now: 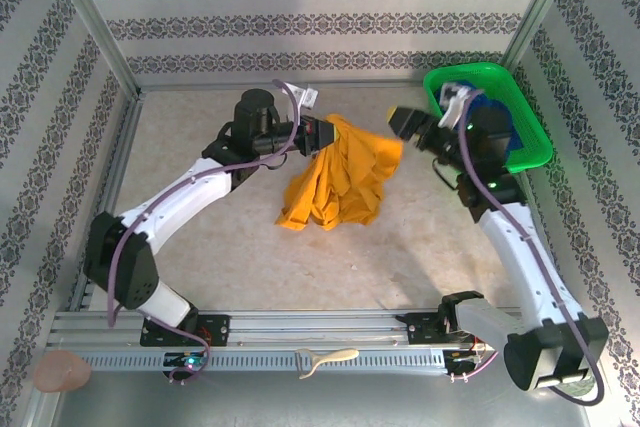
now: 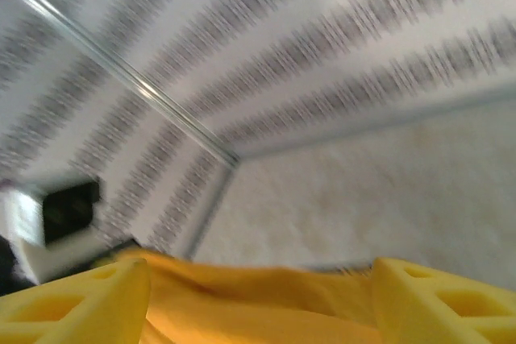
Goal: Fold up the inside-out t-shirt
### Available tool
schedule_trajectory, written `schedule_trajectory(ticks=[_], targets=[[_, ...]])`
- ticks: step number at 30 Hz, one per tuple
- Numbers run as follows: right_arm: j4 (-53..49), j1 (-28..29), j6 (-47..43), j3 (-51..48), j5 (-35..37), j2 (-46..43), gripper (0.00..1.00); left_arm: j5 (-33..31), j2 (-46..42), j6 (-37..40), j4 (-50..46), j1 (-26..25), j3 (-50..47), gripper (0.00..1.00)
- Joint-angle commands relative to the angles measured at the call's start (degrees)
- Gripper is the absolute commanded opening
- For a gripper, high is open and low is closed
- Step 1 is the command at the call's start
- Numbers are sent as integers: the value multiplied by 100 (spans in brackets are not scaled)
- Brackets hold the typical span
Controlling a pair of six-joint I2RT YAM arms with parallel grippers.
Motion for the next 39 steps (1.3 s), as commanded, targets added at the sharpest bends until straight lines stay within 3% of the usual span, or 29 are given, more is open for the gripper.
schedule_trajectory(ticks=[1,4,9,16,21,26,33,36,39], targets=[[553,112,53,-1043,37,-55,73,240,490,-1067,-333,258,-453,0],[810,243,116,-1859,110,-139,74,259,691,-1079,-274,314,-748,0],[938,684,89,-2416,455,-174,75,223,610,-859,-440,310,-834,0],[1268,1361,300,-2197,466,412,76,180,491,-748,-590,306,-819,0],[1327,1742,738,-2221,880,519,73,106,388,-758,-564,306,-868,0],[2106,1874,1411,-2555,1022,833,75,141,258,-824,-524,306,-868,0],[3424,1923,2187,-2318,866,1943,74,191,81,-880,-472,255,-876,0],[4021,1808,2458,-2205,699,2239,54,219,79,-892,-481,232,-911,0],[4365,1504,2690,-2167,433,2183,12,168,75,-832,-537,231,-980,0]])
